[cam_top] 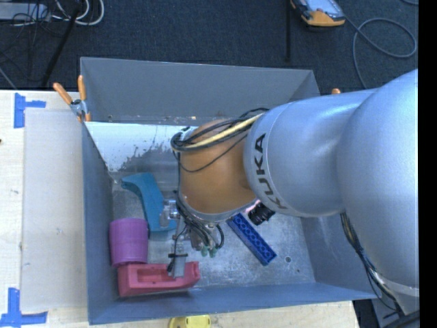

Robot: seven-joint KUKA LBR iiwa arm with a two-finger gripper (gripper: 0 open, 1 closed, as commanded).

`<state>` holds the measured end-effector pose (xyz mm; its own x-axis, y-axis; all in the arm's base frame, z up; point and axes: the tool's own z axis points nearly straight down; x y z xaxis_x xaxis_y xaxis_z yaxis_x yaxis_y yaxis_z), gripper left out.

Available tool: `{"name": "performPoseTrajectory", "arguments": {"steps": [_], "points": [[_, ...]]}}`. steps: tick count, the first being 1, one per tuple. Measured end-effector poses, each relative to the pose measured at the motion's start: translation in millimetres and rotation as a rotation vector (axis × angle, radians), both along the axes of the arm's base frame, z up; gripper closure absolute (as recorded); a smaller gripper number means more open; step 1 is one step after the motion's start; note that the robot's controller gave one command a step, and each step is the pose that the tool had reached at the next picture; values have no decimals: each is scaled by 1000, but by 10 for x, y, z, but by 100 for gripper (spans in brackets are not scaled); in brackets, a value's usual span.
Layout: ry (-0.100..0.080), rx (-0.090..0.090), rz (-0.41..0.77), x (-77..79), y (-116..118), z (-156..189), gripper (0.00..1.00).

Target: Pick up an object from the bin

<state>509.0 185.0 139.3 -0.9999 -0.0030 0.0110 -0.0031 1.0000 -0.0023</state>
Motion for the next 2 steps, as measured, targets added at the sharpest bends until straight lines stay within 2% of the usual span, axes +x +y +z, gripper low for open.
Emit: {"name": "performPoseTrajectory", "arguments": {"steps": [1,2], "points": [[-7,2,-5,19,-10,44,0],[-23,7,195,-183,80,-427,0]]}}
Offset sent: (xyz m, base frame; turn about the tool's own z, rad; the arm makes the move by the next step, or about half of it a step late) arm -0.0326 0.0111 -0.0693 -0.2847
